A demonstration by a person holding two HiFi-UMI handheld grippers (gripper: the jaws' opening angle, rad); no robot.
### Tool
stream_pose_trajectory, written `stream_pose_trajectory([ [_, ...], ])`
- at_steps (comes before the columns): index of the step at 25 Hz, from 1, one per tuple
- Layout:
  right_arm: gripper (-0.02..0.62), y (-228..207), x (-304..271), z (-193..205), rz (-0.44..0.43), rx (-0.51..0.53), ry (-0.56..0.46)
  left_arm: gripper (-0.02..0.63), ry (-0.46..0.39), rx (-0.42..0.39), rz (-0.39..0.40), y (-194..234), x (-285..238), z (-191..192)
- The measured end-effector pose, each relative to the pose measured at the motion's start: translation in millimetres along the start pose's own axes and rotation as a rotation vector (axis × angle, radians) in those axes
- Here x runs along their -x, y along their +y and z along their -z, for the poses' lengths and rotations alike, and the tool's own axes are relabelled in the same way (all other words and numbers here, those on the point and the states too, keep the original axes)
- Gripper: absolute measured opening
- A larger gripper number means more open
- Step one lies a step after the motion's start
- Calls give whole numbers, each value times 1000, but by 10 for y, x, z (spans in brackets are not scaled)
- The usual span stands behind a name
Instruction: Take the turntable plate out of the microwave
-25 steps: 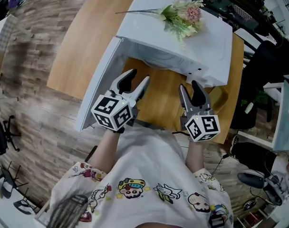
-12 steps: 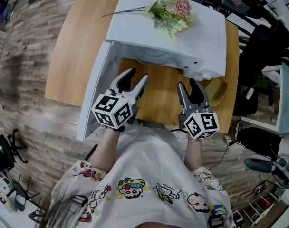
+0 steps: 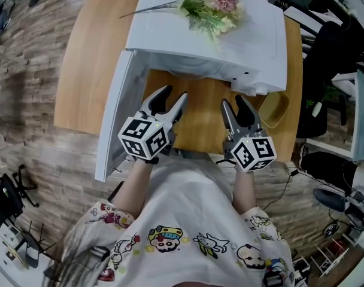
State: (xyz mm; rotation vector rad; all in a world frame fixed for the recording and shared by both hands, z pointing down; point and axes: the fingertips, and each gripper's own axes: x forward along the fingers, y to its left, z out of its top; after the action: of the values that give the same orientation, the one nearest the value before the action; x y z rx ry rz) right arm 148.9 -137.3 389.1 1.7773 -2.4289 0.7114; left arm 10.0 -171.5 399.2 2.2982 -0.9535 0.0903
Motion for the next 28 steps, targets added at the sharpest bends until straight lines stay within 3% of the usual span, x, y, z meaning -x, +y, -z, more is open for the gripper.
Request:
stream_pose_trajectory([
  [8, 192, 12, -112, 190, -18, -36, 32, 209, 29, 65, 2, 146, -130, 180],
  [18, 183, -35, -265, 466, -44, -125, 75, 207, 15, 264, -5, 414, -243, 416],
  [28, 172, -47, -465, 696, -46, -180, 102, 206, -6, 391, -18, 632, -473, 546],
])
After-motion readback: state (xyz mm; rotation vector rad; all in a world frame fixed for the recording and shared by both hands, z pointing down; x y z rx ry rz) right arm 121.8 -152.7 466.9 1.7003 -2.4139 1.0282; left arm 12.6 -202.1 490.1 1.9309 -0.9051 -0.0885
